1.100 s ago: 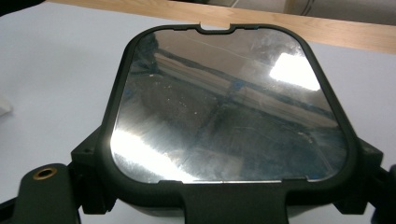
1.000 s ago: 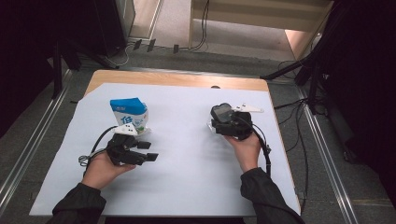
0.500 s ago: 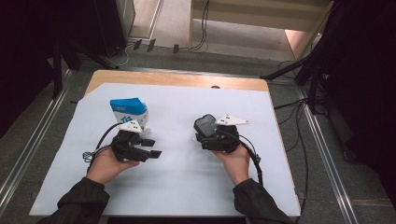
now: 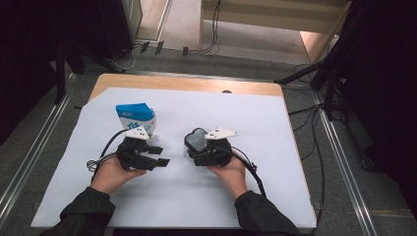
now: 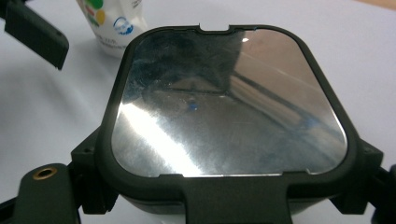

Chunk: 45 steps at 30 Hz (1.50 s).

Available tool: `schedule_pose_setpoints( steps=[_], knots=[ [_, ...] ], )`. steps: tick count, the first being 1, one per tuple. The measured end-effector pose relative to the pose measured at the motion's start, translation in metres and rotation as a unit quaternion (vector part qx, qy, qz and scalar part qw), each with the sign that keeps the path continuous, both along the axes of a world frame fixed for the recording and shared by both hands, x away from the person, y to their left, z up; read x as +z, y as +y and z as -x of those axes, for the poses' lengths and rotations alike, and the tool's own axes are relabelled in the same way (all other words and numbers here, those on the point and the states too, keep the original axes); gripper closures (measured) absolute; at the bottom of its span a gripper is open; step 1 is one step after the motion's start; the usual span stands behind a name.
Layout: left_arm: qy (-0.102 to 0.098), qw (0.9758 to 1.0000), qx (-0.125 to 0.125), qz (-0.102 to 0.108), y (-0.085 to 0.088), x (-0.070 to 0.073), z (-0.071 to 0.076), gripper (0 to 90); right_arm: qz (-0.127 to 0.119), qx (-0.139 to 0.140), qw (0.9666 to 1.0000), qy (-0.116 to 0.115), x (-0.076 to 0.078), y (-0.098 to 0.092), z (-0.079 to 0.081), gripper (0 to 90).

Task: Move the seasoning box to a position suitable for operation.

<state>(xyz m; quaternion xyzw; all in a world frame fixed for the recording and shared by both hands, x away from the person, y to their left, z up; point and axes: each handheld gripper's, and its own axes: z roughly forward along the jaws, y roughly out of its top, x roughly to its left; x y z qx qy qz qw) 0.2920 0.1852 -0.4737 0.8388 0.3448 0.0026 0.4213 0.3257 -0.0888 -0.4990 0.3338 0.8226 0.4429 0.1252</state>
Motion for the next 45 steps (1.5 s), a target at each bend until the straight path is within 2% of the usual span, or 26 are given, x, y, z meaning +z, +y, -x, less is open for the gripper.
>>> schedule_pose_setpoints(
  steps=[1,2,5,7,9,14,15,17,20,23,24,25,27,28,29,30,31,34,37,38,41,43,45],
  knots=[
    [0.000,1.0000,0.000,0.001,0.000,0.000,0.000,42.2,0.000,0.000,1.0000,0.000,0.000,0.000,0.000,16.7],
    [0.001,1.0000,0.000,0.000,0.001,0.000,0.001,41.7,0.016,0.006,0.9997,-0.016,-0.001,0.003,0.003,16.6],
    [0.003,1.0000,0.002,0.002,0.002,-0.001,0.001,41.3,0.019,0.009,0.9997,-0.016,-0.003,0.004,0.006,15.6],
    [0.004,1.0000,0.003,0.001,0.002,-0.001,0.001,41.3,0.000,0.009,0.9999,0.007,-0.006,0.003,0.003,13.0],
    [0.007,1.0000,0.004,0.001,0.002,0.000,0.001,41.3,-0.004,0.016,0.9993,0.033,-0.007,0.001,-0.001,11.6],
    [0.003,1.0000,0.001,0.005,0.000,0.000,0.002,42.5,-0.005,0.024,0.9994,0.026,0.004,-0.002,0.002,9.4],
    [0.006,1.0000,0.003,0.000,0.000,0.002,0.002,43.6,-0.008,0.028,0.9994,0.022,0.008,-0.004,0.004,8.9],
    [0.001,1.0000,0.005,-0.001,0.000,0.005,0.002,49.9,-0.011,0.030,0.9991,0.028,0.015,-0.010,0.008,8.3],
    [-0.021,0.9997,0.004,0.006,0.000,0.012,0.002,63.2,-0.015,0.031,0.9991,0.026,0.023,-0.021,0.015,8.5],
    [-0.017,0.9997,0.003,0.020,0.000,0.013,-0.001,76.7,-0.025,0.027,0.9989,0.028,0.029,-0.034,0.024,10.1],
    [-0.018,0.9997,0.001,0.018,-0.001,0.012,-0.002,81.8,-0.028,0.025,0.9990,0.025,0.030,-0.039,0.028,12.9],
    [-0.015,0.9999,-0.003,0.008,-0.003,0.011,-0.004,86.2,-0.031,0.027,0.9989,0.024,0.031,-0.043,0.031,16.9],
    [-0.013,0.9998,-0.014,-0.008,-0.008,0.012,-0.009,90.0,-0.030,0.023,0.9991,0.021,0.031,-0.050,0.037,18.8],
    [-0.012,0.9997,-0.018,-0.012,-0.010,0.013,-0.011,90.0,-0.031,0.025,0.9990,0.022,0.032,-0.054,0.039,25.3],
    [-0.015,0.9996,-0.018,-0.014,-0.012,0.015,-0.014,90.0,-0.033,0.028,0.9989,0.016,0.032,-0.058,0.041,36.9],
    [-0.012,0.9997,-0.016,-0.010,-0.015,0.018,-0.018,90.0,-0.039,0.034,0.9986,0.009,0.032,-0.061,0.044,45.0],
    [-0.013,0.9998,-0.013,-0.006,-0.018,0.020,-0.020,90.0,-0.045,0.033,0.9984,0.002,0.032,-0.065,0.045,49.4],
    [-0.031,0.9992,-0.022,-0.012,-0.024,0.021,-0.024,90.0,-0.047,0.034,0.9982,0.013,0.031,-0.067,0.046,62.1],
    [-0.030,0.9993,-0.021,-0.003,-0.025,0.014,-0.027,90.0,-0.041,0.037,0.9983,0.018,0.028,-0.067,0.049,75.1],
    [-0.030,0.9993,-0.021,0.000,-0.027,0.012,-0.027,90.0,-0.036,0.042,0.9981,0.027,0.023,-0.065,0.049,82.2],
    [-0.034,0.9991,-0.025,0.000,-0.029,0.011,-0.028,90.0,-0.036,0.045,0.9977,0.036,0.019,-0.064,0.050,86.9],
    [-0.025,0.9995,-0.019,0.010,-0.027,0.009,-0.032,90.0,-0.041,0.049,0.9972,0.040,0.018,-0.062,0.052,89.8],
    [-0.022,0.9996,-0.018,0.007,-0.027,0.007,-0.035,90.0,-0.038,0.054,0.9969,0.042,0.016,-0.058,0.054,90.0]
  ],
)
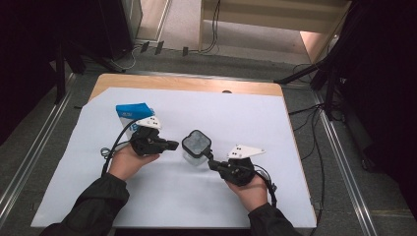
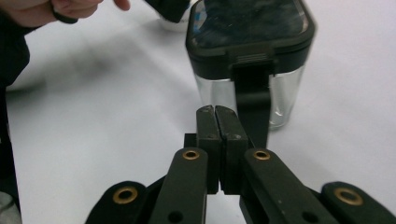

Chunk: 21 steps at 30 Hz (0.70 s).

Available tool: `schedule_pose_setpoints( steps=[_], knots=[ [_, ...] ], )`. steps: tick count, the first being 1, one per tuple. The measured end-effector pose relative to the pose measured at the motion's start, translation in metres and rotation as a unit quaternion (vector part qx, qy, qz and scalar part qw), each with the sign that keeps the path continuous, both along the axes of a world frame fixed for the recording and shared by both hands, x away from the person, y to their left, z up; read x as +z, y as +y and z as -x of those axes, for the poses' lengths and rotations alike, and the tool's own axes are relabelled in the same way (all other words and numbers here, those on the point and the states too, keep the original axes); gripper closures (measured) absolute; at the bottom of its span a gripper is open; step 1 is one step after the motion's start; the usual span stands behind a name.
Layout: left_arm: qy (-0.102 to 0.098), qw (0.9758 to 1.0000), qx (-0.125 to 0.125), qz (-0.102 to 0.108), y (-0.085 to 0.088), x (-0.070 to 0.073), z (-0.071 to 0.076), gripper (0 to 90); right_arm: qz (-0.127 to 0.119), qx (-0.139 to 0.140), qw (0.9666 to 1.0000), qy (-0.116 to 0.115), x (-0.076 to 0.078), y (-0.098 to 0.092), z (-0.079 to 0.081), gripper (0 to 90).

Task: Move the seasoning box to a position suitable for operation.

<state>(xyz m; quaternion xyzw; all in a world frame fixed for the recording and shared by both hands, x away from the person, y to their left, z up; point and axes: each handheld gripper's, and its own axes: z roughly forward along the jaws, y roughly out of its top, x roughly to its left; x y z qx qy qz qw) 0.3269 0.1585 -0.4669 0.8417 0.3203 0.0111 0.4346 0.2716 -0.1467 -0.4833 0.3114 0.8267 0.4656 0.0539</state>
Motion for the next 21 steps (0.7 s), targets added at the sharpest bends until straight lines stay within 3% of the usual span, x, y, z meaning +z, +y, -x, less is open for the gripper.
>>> schedule_pose_setpoints(
  steps=[7,14,17,19,21],
  knots=[
    [0.008,0.9999,-0.007,-0.010,0.001,-0.004,-0.002,90.0,0.005,0.003,1.0000,0.005,-0.009,0.013,-0.004,90.0],
    [0.006,0.9998,-0.012,-0.011,0.003,-0.005,-0.003,86.1,0.011,-0.014,0.9998,0.008,-0.014,0.007,-0.008,90.0],
    [0.004,0.9997,-0.018,-0.014,0.004,-0.004,-0.001,81.2,0.014,-0.016,0.9997,0.011,-0.015,0.005,-0.010,90.0],
    [0.017,0.9996,-0.024,-0.005,0.005,-0.004,-0.001,70.6,0.012,-0.024,0.9995,0.012,-0.015,-0.001,-0.014,90.0],
    [0.013,0.9995,-0.028,-0.006,0.006,-0.004,0.000,66.0,0.013,-0.027,0.9995,0.011,-0.016,-0.006,-0.018,90.0]
  ],
)
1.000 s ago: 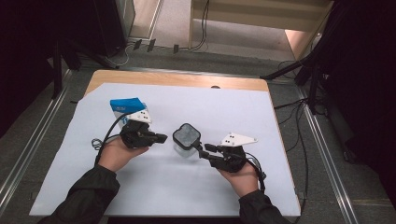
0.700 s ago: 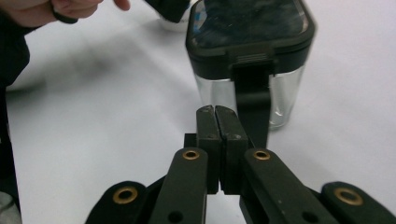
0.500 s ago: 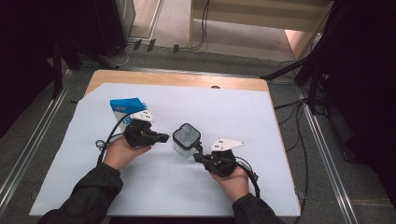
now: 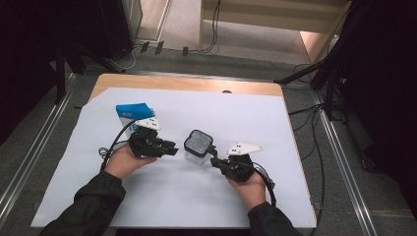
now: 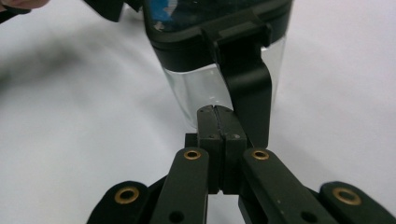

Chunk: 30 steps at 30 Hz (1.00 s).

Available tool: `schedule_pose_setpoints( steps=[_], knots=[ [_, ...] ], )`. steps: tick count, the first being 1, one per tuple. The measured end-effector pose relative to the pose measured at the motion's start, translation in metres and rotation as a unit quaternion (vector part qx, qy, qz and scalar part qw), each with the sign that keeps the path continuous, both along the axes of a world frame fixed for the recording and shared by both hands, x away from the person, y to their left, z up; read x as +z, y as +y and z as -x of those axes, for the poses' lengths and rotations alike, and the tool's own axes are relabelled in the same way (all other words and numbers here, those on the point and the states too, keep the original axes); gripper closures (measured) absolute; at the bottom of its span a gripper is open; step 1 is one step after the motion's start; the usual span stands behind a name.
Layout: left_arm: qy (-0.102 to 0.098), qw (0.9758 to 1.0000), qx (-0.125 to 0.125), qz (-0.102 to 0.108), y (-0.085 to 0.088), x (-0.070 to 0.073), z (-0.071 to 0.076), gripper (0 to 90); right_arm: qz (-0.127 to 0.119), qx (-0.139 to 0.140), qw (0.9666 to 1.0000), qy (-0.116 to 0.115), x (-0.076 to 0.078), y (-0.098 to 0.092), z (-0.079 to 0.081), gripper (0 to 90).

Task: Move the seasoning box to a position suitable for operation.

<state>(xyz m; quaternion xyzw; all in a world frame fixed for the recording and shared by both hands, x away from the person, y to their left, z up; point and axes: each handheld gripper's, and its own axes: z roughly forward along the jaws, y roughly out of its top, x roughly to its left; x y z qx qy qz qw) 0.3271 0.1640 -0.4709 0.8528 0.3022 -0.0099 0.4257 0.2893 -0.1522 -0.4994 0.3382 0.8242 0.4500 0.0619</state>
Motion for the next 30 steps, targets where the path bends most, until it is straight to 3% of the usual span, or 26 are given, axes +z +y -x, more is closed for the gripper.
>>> schedule_pose_setpoints(
  steps=[5,11,22,27,30],
  knots=[
    [-0.005,0.9999,-0.004,0.008,-0.002,-0.001,0.001,58.1,0.001,-0.014,0.9999,0.007,-0.003,-0.006,-0.007,90.0],
    [-0.034,0.9994,-0.012,0.004,-0.006,-0.003,0.002,46.2,-0.006,-0.024,0.9997,0.004,-0.001,-0.012,-0.013,90.0],
    [-0.035,0.9992,-0.013,0.013,-0.009,-0.005,0.003,44.6,-0.012,-0.053,0.9985,0.010,-0.002,-0.024,-0.030,90.0],
    [-0.037,0.9989,-0.020,0.019,-0.013,-0.003,0.005,34.9,-0.013,-0.069,0.9974,0.016,-0.006,-0.028,-0.040,90.0],
    [-0.030,0.9979,-0.041,0.039,-0.013,-0.004,0.006,23.3,-0.008,-0.072,0.9970,0.025,-0.007,-0.029,-0.045,90.0]
  ],
)
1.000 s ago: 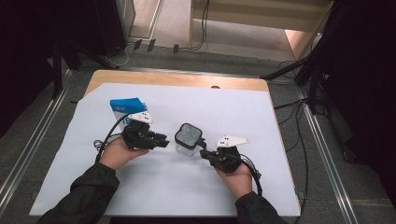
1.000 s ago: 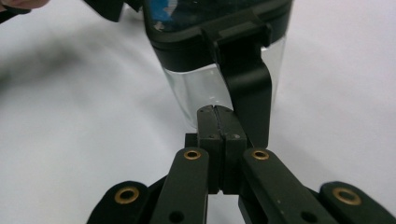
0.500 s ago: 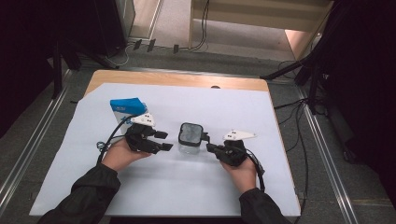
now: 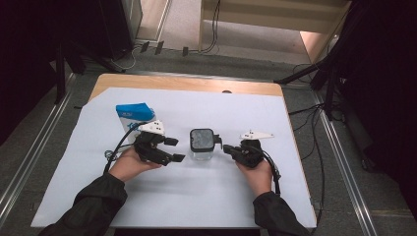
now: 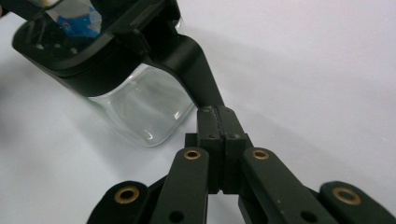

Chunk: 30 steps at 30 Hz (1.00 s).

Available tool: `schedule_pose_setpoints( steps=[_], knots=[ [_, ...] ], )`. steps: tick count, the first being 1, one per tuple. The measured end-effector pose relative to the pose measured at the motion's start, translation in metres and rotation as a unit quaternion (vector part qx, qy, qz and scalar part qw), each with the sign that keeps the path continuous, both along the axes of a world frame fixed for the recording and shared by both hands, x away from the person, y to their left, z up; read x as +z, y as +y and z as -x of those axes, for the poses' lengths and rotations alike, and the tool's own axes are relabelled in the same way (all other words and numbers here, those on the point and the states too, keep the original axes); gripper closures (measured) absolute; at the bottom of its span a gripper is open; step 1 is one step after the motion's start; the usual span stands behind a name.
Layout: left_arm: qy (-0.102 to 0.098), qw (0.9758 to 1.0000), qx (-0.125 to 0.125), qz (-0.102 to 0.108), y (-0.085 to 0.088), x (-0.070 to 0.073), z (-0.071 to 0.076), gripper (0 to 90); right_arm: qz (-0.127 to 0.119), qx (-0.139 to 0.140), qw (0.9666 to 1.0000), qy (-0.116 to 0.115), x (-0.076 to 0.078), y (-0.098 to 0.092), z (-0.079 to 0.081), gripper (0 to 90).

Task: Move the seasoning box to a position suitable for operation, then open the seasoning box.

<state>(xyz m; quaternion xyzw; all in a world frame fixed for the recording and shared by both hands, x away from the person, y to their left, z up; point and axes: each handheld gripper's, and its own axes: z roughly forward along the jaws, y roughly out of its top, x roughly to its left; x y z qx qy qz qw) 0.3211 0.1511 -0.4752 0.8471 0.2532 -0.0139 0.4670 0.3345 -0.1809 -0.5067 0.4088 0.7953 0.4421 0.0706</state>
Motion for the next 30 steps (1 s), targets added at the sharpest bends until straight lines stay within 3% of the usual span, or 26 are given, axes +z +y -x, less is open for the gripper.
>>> schedule_pose_setpoints(
  steps=[1,3,5,9,12,15,17,19,25,30],
  knots=[
    [0.001,1.0000,0.004,-0.001,-0.001,0.000,-0.001,17.7,0.004,-0.001,1.0000,-0.005,0.001,0.000,0.000,90.0],
    [-0.006,0.9998,0.012,-0.013,-0.003,0.000,0.000,16.5,-0.002,-0.001,1.0000,-0.006,0.003,-0.001,0.001,90.0],
    [0.001,0.9999,0.013,-0.010,-0.005,-0.001,-0.002,13.8,0.000,0.000,1.0000,-0.005,0.005,-0.002,0.001,90.0],
    [-0.013,0.9994,0.024,-0.021,-0.008,-0.004,-0.005,14.1,-0.006,0.000,1.0000,-0.004,0.009,-0.005,0.000,90.0],
    [-0.013,0.9994,0.028,-0.018,-0.006,-0.006,-0.011,15.9,-0.013,0.001,0.9999,0.002,0.011,-0.008,-0.003,90.0],
    [-0.014,0.9995,0.026,-0.012,-0.007,-0.005,-0.017,15.2,-0.017,-0.006,0.9998,0.001,0.016,-0.009,-0.006,90.0],
    [-0.017,0.9997,0.011,-0.017,-0.009,-0.004,-0.022,13.9,-0.022,-0.008,0.9997,-0.003,0.022,-0.009,-0.009,90.0],
    [-0.008,0.9999,0.003,-0.010,-0.010,-0.004,-0.027,13.5,-0.023,-0.004,0.9997,-0.007,0.024,-0.008,-0.012,90.0],
    [0.000,1.0000,-0.009,-0.005,-0.023,-0.011,-0.033,9.8,-0.013,0.009,0.9999,0.000,0.021,-0.002,-0.016,90.0],
    [-0.026,0.9995,-0.010,-0.018,-0.032,-0.015,-0.037,9.9,-0.017,0.012,0.9998,0.007,0.022,-0.002,-0.016,90.0]
  ],
)
